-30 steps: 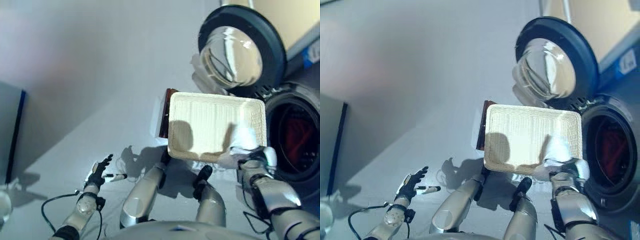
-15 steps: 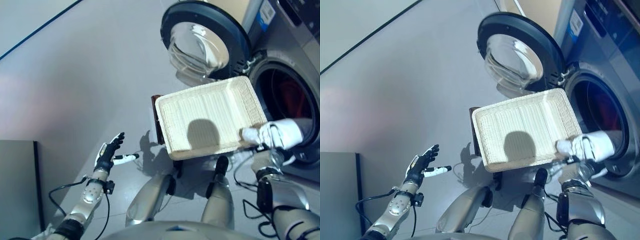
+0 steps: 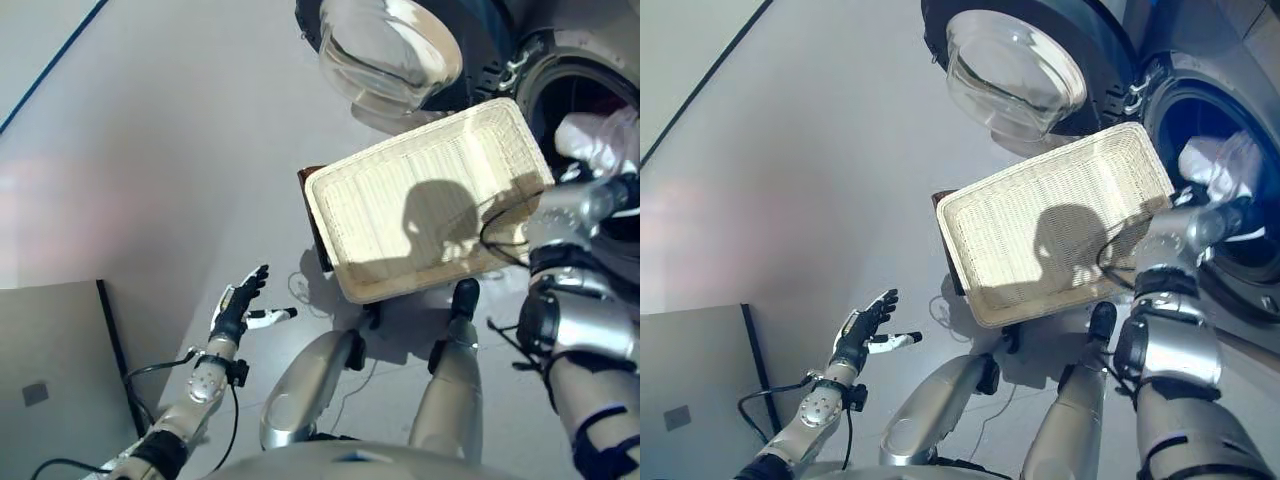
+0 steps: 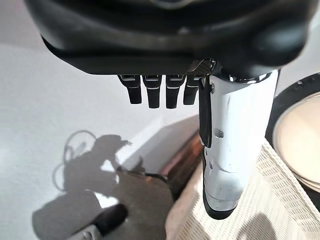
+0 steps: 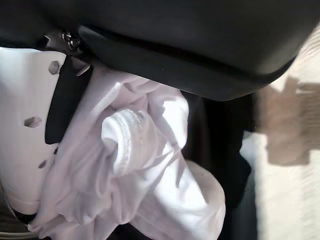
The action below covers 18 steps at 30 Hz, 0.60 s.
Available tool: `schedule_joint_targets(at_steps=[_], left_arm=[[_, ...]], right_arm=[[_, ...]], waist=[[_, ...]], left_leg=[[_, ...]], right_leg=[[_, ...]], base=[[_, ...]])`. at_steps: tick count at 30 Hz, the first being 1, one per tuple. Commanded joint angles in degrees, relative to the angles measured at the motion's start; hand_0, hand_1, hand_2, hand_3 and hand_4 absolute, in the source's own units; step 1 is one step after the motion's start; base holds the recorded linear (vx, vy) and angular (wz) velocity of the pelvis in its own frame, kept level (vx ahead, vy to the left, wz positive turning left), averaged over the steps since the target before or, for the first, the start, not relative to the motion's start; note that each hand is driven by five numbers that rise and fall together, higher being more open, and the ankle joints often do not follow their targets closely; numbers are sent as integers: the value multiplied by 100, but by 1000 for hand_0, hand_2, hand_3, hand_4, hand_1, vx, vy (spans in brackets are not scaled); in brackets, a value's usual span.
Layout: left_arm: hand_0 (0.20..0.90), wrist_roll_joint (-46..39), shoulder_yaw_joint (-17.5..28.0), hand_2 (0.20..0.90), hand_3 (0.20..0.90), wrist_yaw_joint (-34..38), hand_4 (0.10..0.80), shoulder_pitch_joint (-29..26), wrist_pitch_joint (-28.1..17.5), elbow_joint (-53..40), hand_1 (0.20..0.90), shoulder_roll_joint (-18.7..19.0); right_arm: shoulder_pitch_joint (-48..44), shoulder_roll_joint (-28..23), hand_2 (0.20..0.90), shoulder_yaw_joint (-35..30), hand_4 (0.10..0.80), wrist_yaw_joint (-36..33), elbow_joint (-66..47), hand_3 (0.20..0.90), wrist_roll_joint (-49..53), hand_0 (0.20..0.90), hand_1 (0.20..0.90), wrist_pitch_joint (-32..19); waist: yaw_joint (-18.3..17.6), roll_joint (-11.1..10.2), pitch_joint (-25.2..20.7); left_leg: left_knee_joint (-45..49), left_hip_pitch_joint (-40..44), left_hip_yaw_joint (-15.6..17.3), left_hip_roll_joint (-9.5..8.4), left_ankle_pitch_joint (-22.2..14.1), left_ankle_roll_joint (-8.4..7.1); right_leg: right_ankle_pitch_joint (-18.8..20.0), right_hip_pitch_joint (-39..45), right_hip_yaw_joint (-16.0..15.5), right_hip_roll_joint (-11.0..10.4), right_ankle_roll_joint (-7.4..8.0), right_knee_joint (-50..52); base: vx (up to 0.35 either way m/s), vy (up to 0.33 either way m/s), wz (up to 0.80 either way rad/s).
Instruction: Pick up the clothes and place them into the washing machine
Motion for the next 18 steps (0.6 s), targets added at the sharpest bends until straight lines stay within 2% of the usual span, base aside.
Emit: schedule_joint_targets(at_steps=[1,4,11,12,13,18], left_arm=[[900,-167,86,900,900,305,800,41,-385,-177,900,142],[900,-175,70,900,900,337,800,14,-368,-208,900,82],[900,-250,30,900,900,371,800,-17,-367,-130,900,-57],[900,-255,-24,900,900,353,800,-11,-384,-120,900,-66],[900,-254,-25,900,900,354,800,-12,-385,-117,900,-67],[900,-351,-31,900,900,336,800,34,-358,-49,900,-98]], right_arm=[[-712,-1356,200,798,300,-306,-948,200,-976,200,200,-620],[-863,-1291,200,814,300,-698,-1659,200,-1367,200,200,-850],[-780,-1016,200,603,300,-1095,-2264,200,-1690,200,200,-1044],[-831,-970,724,544,675,-1158,-2265,724,-1667,724,724,-1097],[-828,-967,900,543,800,-1166,-2271,900,-1674,900,900,-1096],[-831,-833,900,581,800,-1087,-2148,900,-1553,900,900,-1034]], waist=[[-25,365,-298],[-101,501,-261],[-200,588,-360],[-207,623,-398],[-202,622,-400],[-235,736,-451]], left_leg=[[173,-500,-197,-101,75,-665],[114,-512,-160,-107,118,-671],[51,-454,-50,-106,95,-651],[37,-440,-27,-108,84,-649],[36,-441,-23,-106,83,-649],[-26,-388,22,-50,140,-650]], right_leg=[[-919,-100,4,193,-224,890],[-922,-173,96,208,-228,926],[-966,-252,229,273,-242,1000],[-976,-250,257,281,-242,993],[-975,-252,261,283,-242,992],[-911,-228,309,339,-255,917]], base=[[-32,18,-13],[0,14,-20],[27,10,-8],[25,3,-9],[24,-17,-13],[5,-7,-5]])
